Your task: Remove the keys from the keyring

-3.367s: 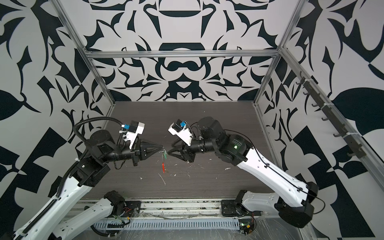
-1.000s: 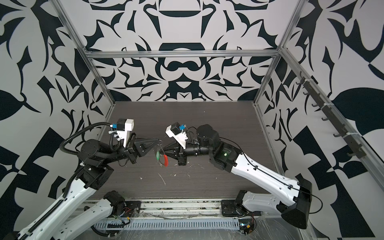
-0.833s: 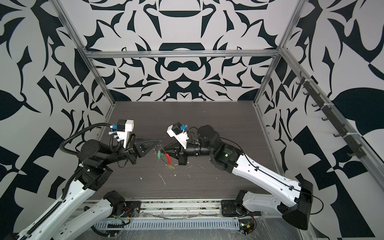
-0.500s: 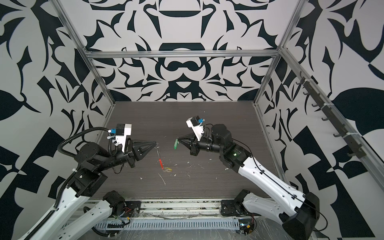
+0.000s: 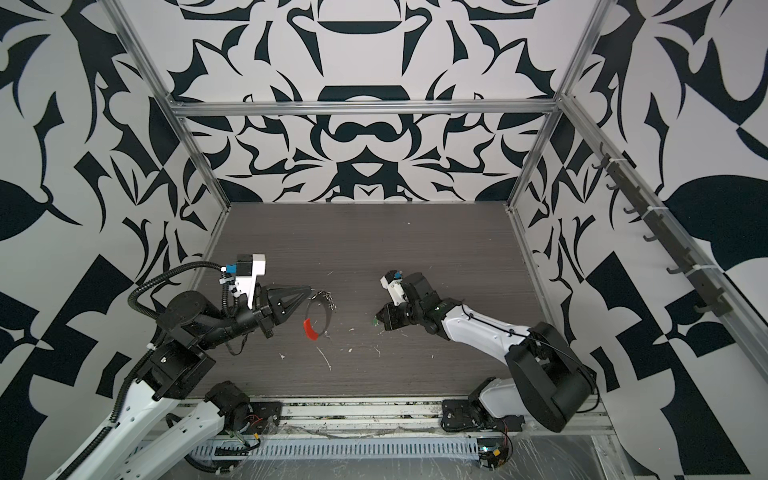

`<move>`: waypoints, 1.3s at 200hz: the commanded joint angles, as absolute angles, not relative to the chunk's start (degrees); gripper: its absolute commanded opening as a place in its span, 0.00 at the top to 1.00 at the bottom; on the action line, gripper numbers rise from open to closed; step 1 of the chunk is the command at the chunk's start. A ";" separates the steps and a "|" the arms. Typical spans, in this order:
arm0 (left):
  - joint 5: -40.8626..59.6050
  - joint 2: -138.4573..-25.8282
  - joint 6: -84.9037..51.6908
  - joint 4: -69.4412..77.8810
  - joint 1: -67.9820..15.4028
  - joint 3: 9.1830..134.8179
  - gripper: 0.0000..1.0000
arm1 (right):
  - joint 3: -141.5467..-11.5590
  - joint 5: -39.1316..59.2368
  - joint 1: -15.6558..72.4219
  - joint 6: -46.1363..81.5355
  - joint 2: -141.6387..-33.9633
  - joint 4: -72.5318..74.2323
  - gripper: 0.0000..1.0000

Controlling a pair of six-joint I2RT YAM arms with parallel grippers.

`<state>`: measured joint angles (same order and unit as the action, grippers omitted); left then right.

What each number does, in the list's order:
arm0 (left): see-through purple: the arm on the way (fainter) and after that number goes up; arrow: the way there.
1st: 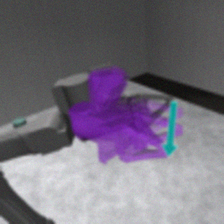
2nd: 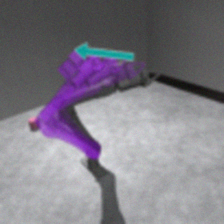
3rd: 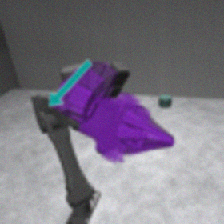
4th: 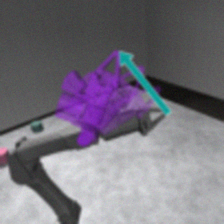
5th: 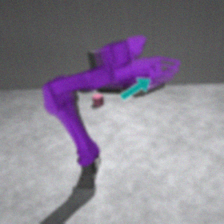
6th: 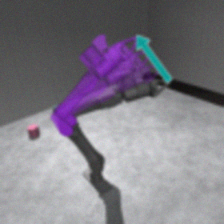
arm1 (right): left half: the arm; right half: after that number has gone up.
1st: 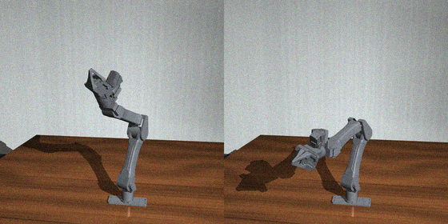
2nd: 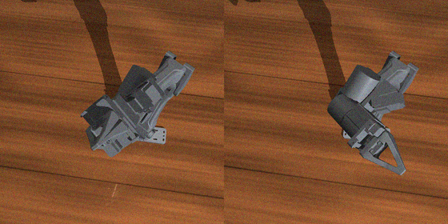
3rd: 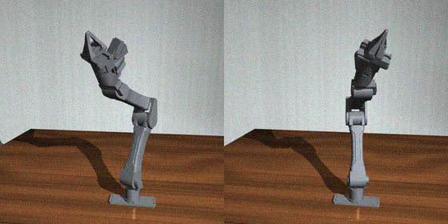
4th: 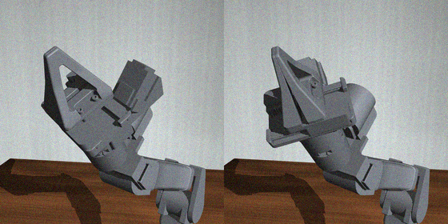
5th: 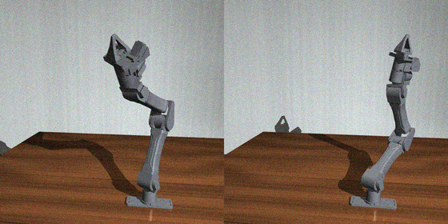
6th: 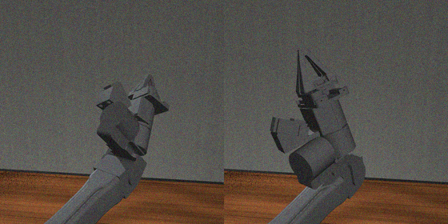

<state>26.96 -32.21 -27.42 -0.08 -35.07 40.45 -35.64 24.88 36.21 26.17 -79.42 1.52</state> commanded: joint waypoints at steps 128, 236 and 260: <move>26.05 -33.22 -29.18 1.93 -35.16 39.20 1.00 | -42.06 13.24 37.76 25.57 -70.85 -2.62 0.56; 23.70 -35.30 -30.40 2.98 -35.16 40.73 1.00 | -57.80 12.07 59.90 11.65 -59.49 -1.15 0.44; 23.75 -35.59 -30.48 3.55 -35.16 41.22 1.00 | -58.84 8.20 62.21 10.14 -61.95 -2.55 0.44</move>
<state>24.27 -35.66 -30.02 0.45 -35.07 39.31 -56.49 12.08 60.49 13.26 -59.86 -1.21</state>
